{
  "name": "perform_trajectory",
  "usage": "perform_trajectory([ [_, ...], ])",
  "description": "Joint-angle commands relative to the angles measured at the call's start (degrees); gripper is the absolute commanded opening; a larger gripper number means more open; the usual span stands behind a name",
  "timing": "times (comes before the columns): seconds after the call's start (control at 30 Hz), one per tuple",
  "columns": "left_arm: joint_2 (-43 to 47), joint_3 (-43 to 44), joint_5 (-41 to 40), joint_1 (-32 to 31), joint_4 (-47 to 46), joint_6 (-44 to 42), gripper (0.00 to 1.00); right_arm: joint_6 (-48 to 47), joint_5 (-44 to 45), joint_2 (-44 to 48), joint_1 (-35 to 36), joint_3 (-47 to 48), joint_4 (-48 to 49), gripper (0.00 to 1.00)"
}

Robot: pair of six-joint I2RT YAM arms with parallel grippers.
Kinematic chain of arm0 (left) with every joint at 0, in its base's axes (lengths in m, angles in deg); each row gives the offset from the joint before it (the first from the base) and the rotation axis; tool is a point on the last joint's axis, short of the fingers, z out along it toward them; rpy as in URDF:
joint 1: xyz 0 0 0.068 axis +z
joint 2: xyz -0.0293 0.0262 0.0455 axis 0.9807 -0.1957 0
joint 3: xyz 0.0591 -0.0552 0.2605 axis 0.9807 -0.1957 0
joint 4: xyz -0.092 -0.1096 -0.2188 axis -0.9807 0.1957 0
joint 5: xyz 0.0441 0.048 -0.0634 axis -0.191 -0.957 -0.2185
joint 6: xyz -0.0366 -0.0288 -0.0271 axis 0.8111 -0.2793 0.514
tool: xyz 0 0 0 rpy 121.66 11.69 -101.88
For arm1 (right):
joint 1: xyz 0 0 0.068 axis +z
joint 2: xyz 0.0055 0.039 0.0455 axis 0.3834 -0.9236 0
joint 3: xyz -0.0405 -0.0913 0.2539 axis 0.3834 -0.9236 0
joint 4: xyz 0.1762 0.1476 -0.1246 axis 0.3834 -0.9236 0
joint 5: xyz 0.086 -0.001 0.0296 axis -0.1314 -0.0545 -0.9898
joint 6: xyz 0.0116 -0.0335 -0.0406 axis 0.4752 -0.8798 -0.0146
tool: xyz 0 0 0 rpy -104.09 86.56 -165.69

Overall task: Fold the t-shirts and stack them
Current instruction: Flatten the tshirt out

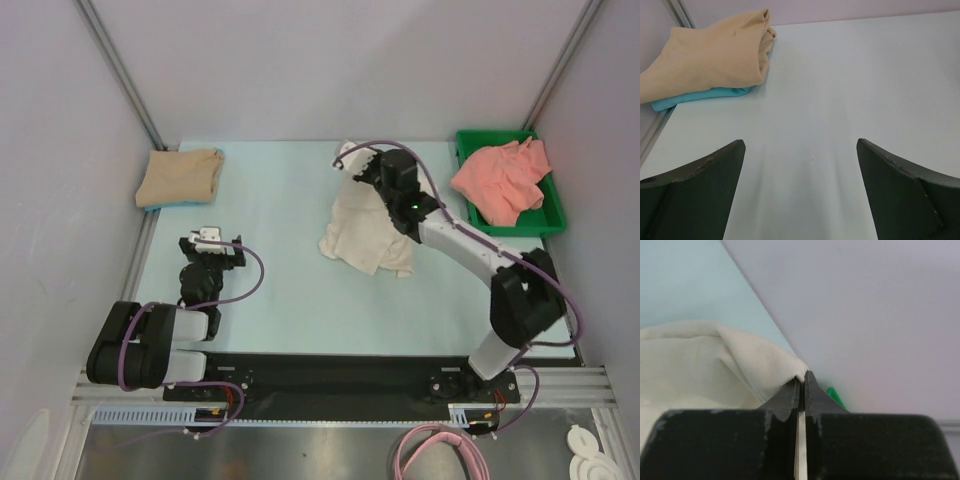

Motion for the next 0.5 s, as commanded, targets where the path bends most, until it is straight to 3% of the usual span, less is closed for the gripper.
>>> perform_trajectory([
  [0.0,0.5,1.29,-0.45,0.4,-1.55,1.33,1.0,-4.16,1.88,-4.59,5.85,6.36,7.28,0.0],
  [0.13,0.51,1.29,-0.45,0.4,-1.64,1.33,1.0,-8.64,5.13,-7.77,11.48,5.15,11.74,0.0],
  [0.17,0.42,1.29,-0.45,0.4,-1.64,1.24,1.0,-9.34,5.83,-7.94,12.36,3.92,13.77,0.05],
  [0.2,0.42,1.29,-0.36,0.4,-1.64,1.33,1.0,-10.4,6.62,-7.95,13.07,1.56,15.79,0.15],
  [0.23,0.5,1.29,-0.36,0.49,-1.64,1.24,1.0,-10.75,7.94,-7.69,13.86,0.49,18.77,0.42],
  [0.33,0.42,1.38,-0.28,0.4,-1.47,1.33,1.0,-8.58,10.14,-4.72,13.61,-2.94,19.86,0.67],
  [0.47,0.42,1.38,-0.28,0.4,-1.47,1.33,1.0,-1.37,8.14,2.76,9.48,-7.07,8.9,0.68],
])
